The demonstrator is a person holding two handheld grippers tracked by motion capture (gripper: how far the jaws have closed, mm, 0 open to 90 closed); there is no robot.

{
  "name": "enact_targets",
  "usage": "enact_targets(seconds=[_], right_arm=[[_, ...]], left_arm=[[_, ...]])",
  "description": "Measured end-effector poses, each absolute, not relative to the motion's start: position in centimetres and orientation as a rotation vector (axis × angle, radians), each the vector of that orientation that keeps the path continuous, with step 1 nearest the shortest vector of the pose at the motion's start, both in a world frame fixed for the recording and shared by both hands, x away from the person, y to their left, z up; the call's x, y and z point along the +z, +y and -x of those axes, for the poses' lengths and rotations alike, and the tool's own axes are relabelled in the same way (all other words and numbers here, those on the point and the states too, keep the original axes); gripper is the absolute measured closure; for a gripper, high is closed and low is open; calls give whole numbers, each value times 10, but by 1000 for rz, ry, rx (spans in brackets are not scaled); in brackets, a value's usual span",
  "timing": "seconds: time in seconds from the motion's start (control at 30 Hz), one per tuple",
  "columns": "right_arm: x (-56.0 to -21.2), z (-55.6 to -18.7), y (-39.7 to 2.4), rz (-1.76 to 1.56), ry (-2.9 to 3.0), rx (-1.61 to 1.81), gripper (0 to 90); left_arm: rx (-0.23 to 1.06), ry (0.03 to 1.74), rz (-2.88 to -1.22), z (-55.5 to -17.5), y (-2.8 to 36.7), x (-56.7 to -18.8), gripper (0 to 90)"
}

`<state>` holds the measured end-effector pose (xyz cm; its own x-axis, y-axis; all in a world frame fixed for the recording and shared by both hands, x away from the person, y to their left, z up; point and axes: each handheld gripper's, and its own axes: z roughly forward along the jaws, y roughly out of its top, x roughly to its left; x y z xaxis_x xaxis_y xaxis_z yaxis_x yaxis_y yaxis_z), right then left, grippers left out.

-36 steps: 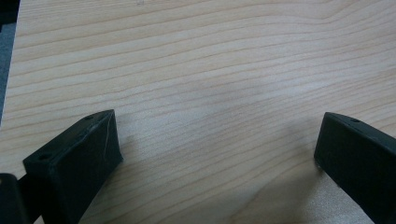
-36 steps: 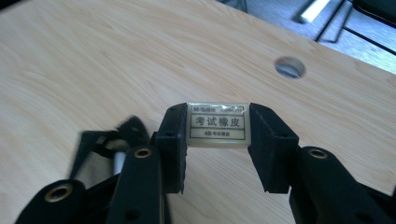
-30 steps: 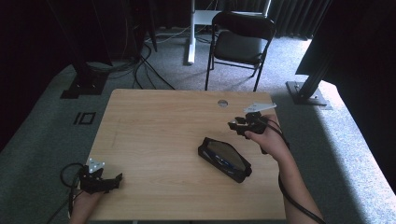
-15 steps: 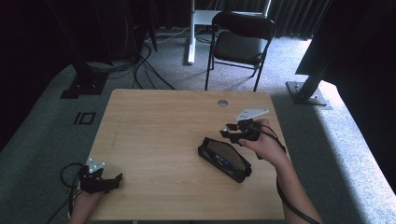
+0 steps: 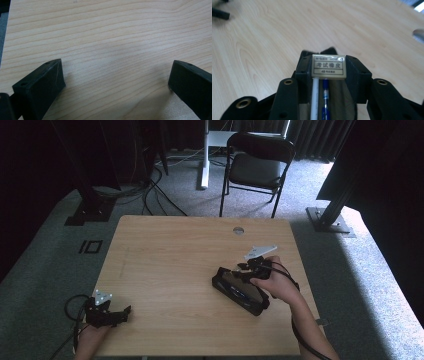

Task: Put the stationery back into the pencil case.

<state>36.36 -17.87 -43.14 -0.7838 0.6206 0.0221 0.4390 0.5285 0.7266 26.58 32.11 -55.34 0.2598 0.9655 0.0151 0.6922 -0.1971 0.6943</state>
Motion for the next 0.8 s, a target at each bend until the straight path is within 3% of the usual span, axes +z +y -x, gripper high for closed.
enact_targets(seconds=[0.8], right_arm=[[-470,-368,-165,-861,2681,924,590]], left_arm=[[621,1497,-1965,-266,321,-553,6]])
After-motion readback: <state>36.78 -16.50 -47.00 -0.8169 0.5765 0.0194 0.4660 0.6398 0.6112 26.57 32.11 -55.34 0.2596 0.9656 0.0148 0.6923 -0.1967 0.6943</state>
